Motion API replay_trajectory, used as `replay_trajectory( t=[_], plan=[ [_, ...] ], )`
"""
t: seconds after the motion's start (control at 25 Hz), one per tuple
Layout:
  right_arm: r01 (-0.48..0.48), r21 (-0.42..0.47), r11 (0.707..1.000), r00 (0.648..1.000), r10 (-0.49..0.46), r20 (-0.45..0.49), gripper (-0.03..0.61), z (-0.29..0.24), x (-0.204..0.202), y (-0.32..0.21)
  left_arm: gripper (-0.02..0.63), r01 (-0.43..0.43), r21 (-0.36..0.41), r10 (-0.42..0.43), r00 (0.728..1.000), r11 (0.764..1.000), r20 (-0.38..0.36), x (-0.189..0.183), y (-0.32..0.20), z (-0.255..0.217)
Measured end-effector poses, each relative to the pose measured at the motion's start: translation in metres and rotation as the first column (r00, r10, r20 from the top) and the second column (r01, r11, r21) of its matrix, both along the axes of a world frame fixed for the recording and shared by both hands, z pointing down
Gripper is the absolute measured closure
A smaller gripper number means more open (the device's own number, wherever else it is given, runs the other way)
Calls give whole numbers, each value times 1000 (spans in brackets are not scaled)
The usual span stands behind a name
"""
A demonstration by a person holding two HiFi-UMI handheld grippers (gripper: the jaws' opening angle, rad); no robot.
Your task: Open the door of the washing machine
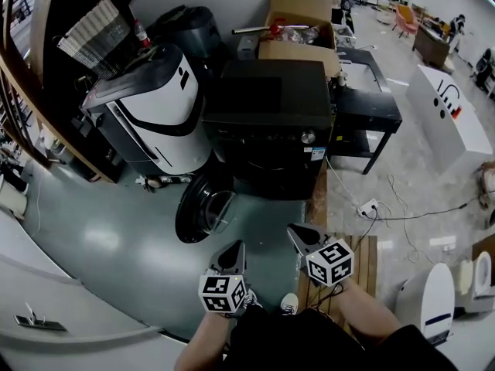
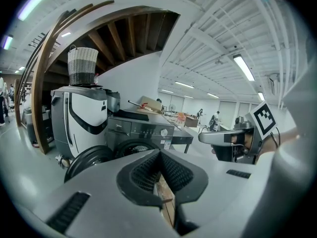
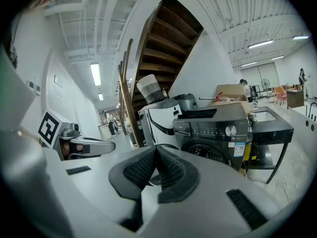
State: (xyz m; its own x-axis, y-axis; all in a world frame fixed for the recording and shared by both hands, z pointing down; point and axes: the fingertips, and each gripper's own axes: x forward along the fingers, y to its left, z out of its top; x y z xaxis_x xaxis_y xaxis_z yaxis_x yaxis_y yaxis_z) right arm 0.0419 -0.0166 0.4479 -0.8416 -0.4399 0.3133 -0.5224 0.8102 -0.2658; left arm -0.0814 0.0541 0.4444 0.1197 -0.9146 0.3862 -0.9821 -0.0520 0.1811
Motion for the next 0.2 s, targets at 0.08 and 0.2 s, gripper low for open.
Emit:
replay_trajectory(
  t=[0.08, 0.2],
  plan=[
    [0, 0, 1000, 1000, 0, 0, 561, 0, 1, -1, 595, -1, 0, 1, 1000, 1000, 0, 1, -2, 0],
    [-1, 4, 1000, 1000, 1, 1, 561, 0, 2, -4, 595, -5, 5, 5, 1000, 1000, 2, 3, -5, -1]
  ],
)
